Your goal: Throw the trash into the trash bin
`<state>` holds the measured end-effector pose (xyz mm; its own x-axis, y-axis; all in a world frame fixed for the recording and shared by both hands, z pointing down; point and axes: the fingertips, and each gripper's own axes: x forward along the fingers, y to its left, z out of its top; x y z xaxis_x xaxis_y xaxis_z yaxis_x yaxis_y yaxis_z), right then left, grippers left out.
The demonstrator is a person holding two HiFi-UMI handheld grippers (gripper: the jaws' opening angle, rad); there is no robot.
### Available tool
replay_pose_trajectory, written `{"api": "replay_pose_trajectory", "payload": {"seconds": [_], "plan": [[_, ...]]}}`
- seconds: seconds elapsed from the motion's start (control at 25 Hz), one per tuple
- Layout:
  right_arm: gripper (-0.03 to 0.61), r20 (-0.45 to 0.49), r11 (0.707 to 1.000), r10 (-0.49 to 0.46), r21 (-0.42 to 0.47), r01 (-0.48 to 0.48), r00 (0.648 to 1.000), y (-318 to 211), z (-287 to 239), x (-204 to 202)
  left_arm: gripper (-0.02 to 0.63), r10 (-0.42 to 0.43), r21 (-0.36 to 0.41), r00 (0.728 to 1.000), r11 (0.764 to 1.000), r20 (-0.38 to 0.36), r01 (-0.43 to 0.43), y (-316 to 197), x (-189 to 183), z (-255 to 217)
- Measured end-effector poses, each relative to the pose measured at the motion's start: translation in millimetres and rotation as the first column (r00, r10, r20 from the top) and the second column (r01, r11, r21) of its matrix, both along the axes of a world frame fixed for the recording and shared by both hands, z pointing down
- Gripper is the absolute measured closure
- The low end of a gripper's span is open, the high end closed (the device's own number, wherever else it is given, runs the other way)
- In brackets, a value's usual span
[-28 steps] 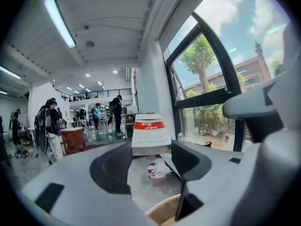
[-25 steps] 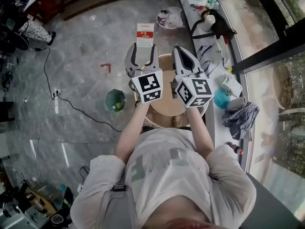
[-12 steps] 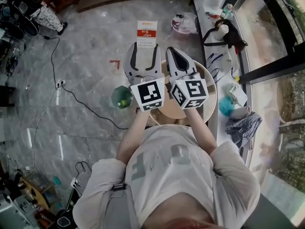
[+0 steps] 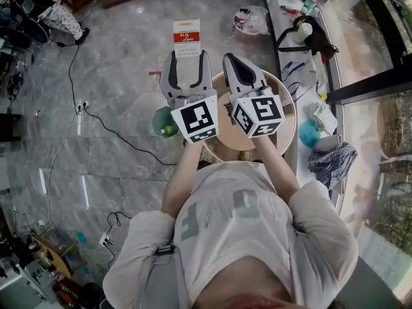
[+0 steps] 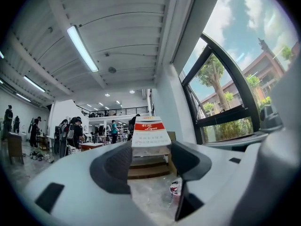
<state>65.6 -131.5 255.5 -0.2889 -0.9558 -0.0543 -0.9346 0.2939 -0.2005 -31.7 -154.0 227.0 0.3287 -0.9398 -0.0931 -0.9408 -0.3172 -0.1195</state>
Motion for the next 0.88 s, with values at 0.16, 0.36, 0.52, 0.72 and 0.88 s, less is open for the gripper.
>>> {"api": "replay_pose_trajectory", "payload": {"seconds": [0.16, 0.36, 0.52, 0.72, 0.88], "plan": [[0.563, -0.033, 0.998, -0.043, -0.043, 0.042, 0.999, -4.3, 17.5, -17.4, 0.342, -0.052, -0.028, 0.998, 0.998, -0.027, 0.051, -4.2, -23.2, 19.0], [0.563, -0.057, 0.984, -0.144, -0.118, 0.136, 0.988, -25.3, 51.8, -67.1, 0.342, -0.154, -0.069, 0.988, 0.986, -0.029, 0.152, -19.0, -74.9, 56.8], [0.563, -0.095, 0.939, -0.288, -0.221, 0.262, 0.953, -27.5, 99.6, -123.0, 0.342, -0.303, -0.163, 0.953, 0.941, -0.017, 0.296, -16.2, -142.0, 117.1], [0.563, -0.126, 0.871, -0.412, -0.346, 0.349, 0.903, -39.1, 191.5, -195.7, 0.342, -0.348, -0.302, 0.937, 0.891, 0.030, 0.340, -39.7, -225.8, 255.9], [0.563, -0.133, 0.810, -0.486, -0.440, 0.388, 0.864, -29.3, 272.4, -232.1, 0.342, -0.372, -0.432, 0.923, 0.818, 0.104, 0.378, -32.4, -269.8, 391.9]]}}
